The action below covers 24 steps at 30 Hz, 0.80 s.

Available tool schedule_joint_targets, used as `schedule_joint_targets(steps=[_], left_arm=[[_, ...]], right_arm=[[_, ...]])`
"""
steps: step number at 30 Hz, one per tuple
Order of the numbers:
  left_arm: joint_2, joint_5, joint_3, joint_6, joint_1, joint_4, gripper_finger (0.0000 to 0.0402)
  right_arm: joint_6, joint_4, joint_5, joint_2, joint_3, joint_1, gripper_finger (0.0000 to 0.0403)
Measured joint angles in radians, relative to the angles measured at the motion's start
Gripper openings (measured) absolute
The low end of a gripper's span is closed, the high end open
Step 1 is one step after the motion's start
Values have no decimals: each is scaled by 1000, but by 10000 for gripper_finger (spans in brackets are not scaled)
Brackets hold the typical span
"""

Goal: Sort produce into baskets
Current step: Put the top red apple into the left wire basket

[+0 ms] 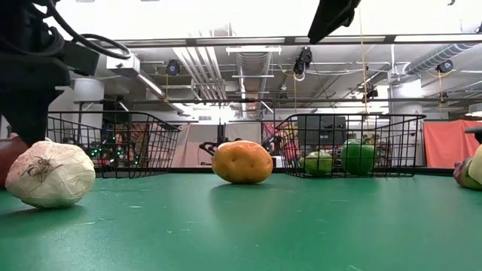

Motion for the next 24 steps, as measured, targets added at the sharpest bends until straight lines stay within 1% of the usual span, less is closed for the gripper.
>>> schedule_joint_targets(steps=[3,16,21,24], left_arm=[[0,0,-4,-2,0,3,313],[-1,-6,-57,-3,0,110,311],[-2,-13,-61,12,0,121,302],[-2,-14,-60,29,0,122,289]], right_arm=[[0,0,0,0,0,0,151],[0,1,0,0,0,0,151],[0,1,0,0,0,0,151],[0,1,0,0,0,0,151]])
